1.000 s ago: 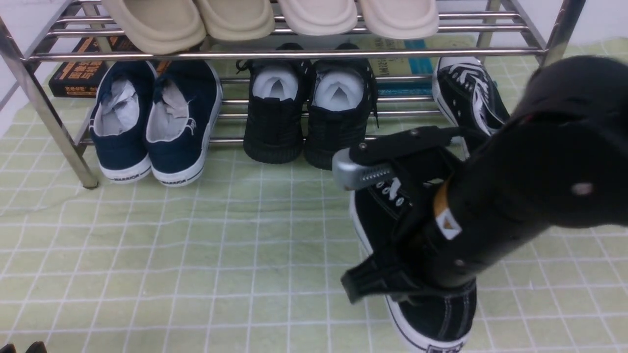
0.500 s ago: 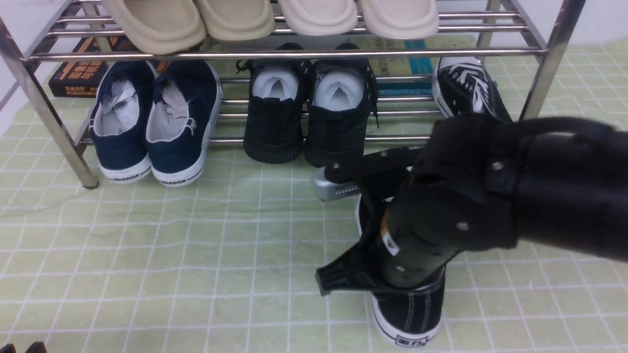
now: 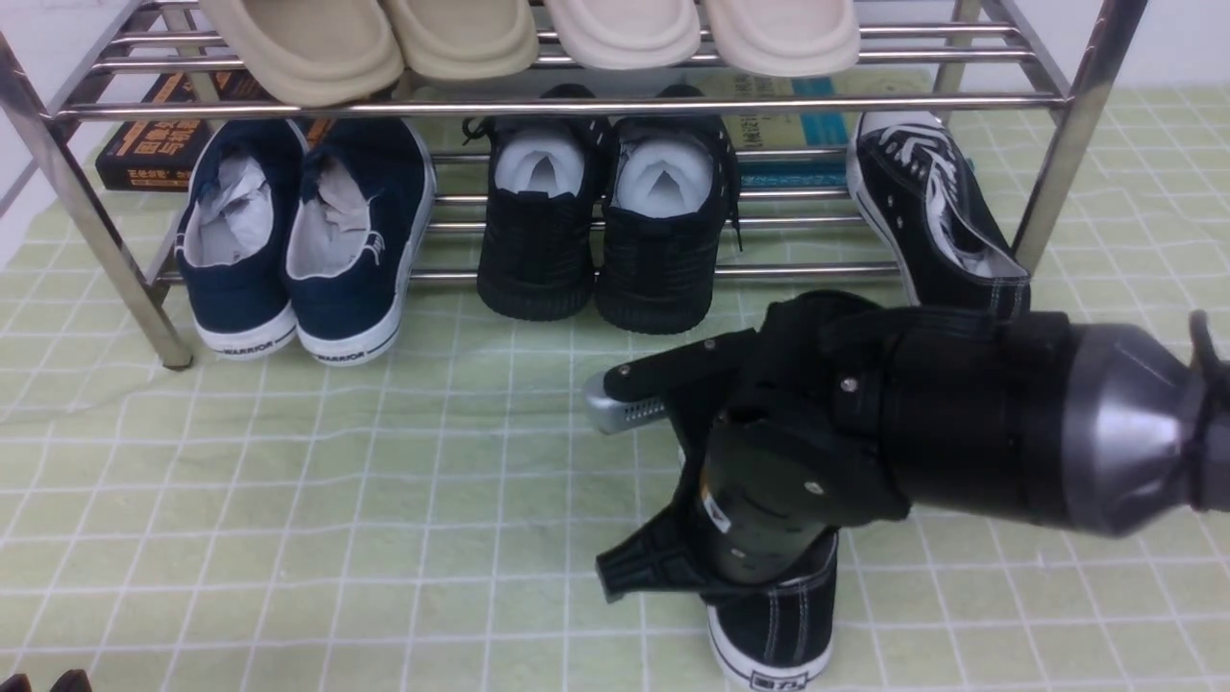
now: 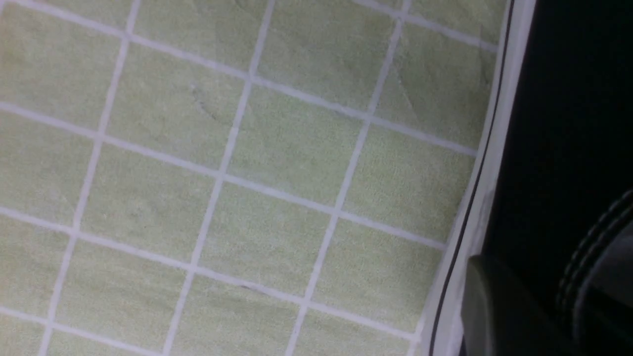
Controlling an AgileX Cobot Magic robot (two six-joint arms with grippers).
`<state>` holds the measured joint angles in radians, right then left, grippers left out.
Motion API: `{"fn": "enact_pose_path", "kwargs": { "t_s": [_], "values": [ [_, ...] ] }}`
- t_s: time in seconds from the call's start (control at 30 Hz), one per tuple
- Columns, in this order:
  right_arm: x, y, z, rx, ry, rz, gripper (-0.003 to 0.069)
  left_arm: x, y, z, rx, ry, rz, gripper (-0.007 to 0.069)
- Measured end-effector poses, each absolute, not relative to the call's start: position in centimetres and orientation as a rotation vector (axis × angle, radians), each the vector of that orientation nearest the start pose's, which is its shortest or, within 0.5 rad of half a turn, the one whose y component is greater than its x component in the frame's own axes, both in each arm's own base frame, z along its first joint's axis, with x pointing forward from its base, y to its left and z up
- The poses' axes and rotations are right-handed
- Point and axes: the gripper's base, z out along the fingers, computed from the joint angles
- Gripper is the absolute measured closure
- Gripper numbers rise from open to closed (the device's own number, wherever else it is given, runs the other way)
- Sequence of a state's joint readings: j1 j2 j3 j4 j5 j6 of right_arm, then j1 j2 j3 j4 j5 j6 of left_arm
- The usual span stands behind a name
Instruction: Take the shoes off the shelf with your hand from the green coffee tablecloth.
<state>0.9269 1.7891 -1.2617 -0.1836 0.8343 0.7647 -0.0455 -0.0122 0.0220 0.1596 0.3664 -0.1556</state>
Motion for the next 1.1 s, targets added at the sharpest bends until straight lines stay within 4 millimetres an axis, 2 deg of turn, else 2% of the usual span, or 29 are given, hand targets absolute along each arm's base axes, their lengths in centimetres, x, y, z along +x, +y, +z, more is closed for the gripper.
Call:
{"fn": "enact_pose_path", "kwargs": {
  "t_s": [0.1, 0.13, 0.17, 0.2, 0.23, 0.3, 0.43, 0.53, 0.57, 0.67, 0.77, 0.8, 0.9, 1.1],
  "values": [
    [22.7, 28.2, 21.7, -0.374, 2.804, 0.165, 0.0563, 5.3, 0.3, 17.4, -0.003, 1.855, 0.017, 0.0383],
    [22.7, 28.1, 21.8, -0.375, 2.807, 0.156, 0.0524, 5.3, 0.3, 17.4, -0.003, 1.855, 0.017, 0.0383],
    [22.7, 28.1, 21.8, -0.376, 2.807, 0.155, 0.0519, 5.3, 0.3, 17.4, -0.003, 1.855, 0.017, 0.0383],
    [22.6, 28.0, 22.0, -0.394, 2.808, 0.149, 0.0466, 5.3, 0.3, 17.4, -0.003, 1.855, 0.017, 0.0383],
    [22.6, 28.0, 22.0, -0.393, 2.809, 0.151, 0.046, 5.3, 0.3, 17.4, -0.003, 1.855, 0.017, 0.0383],
    [22.2, 27.7, 22.8, -0.47, 2.805, 0.158, 0.039, 5.3, 0.3, 17.4, -0.003, 1.855, 0.017, 0.0383],
    [21.5, 27.2, 24.6, -0.586, 2.77, 0.2, 0.0365, 5.3, 0.3, 17.4, -0.003, 1.855, 0.017, 0.0383],
    [20.0, 25.3, 28.1, -0.738, 2.711, 0.188, 0.0407, 5.3, 0.3, 17.4, -0.003, 1.855, 0.017, 0.0383],
    [19.9, 25.1, 28.3, -0.747, 2.708, 0.184, 0.0416, 5.3, 0.3, 17.4, -0.003, 1.855, 0.017, 0.0383],
    [18.0, 22.1, 31.8, -0.851, 2.683, 0.104, 0.0511, 5.3, 0.3, 17.4, -0.003, 1.855, 0.017, 0.0383],
    [16.7, 19.8, 34.2, -0.827, 2.644, 0.098, 0.0626, 5.3, 0.3, 17.4, -0.003, 1.855, 0.017, 0.0383],
    [16.5, 19.1, 34.7, -0.798, 2.636, 0.11, 0.066, 5.3, 0.3, 17.4, -0.003, 1.855, 0.017, 0.0383],
    [16.4, 18.1, 35.4, -0.746, 2.622, 0.136, 0.0673, 5.3, 0.3, 17.4, -0.003, 1.855, 0.017, 0.0383],
    [19.0, 16.6, 35.2, -0.572, 2.623, 0.196, 0.0673, 5.3, 0.3, 17.4, -0.003, 1.855, 0.017, 0.0383]
  ]
}}
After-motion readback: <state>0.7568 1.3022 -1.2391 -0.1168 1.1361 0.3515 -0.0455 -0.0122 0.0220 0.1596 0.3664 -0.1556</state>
